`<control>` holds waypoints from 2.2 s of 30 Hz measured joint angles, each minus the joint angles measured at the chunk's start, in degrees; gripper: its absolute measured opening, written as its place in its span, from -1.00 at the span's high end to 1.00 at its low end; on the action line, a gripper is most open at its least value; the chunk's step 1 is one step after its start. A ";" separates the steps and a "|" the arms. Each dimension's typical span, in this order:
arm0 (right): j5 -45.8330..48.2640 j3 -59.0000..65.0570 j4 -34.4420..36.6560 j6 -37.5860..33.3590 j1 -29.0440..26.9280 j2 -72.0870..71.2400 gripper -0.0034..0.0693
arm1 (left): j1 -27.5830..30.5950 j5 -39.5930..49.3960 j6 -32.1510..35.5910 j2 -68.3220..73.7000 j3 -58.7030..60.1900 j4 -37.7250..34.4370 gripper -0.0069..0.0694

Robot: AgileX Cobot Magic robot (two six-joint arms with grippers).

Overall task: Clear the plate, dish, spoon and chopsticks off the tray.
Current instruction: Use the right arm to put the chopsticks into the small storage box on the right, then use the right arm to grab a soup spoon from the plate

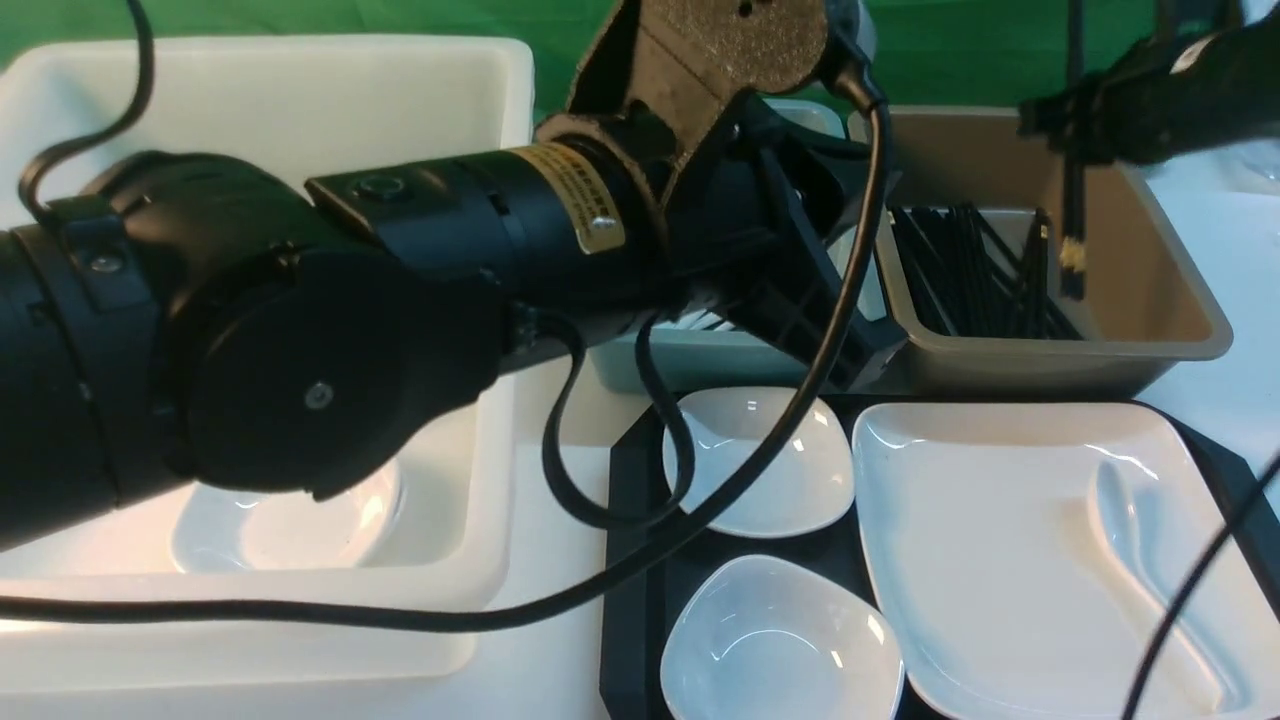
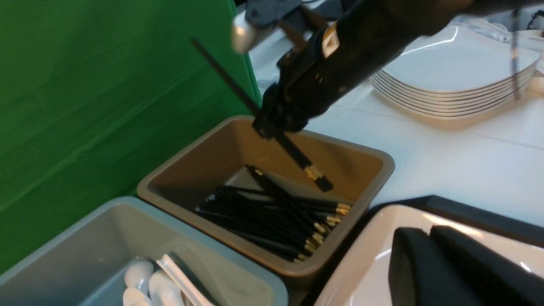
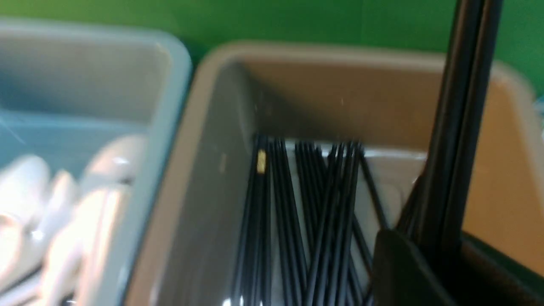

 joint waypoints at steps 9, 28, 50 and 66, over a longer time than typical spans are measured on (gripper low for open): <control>1.35 -0.85 0.00 0.00 0.00 4.43 0.09 | 0.00 6.92 0.00 0.00 0.00 1.28 0.78; 49.31 14.43 0.00 -4.18 0.00 -20.67 0.78 | 0.00 30.63 -6.16 0.61 0.00 -2.41 0.78; 16.14 46.28 -9.77 8.84 0.00 -22.90 -0.45 | -4.56 24.10 19.77 10.76 0.00 -16.79 0.78; 23.23 41.82 -2.57 2.08 0.00 -21.91 0.69 | -0.67 18.34 9.05 9.42 0.00 -16.13 0.78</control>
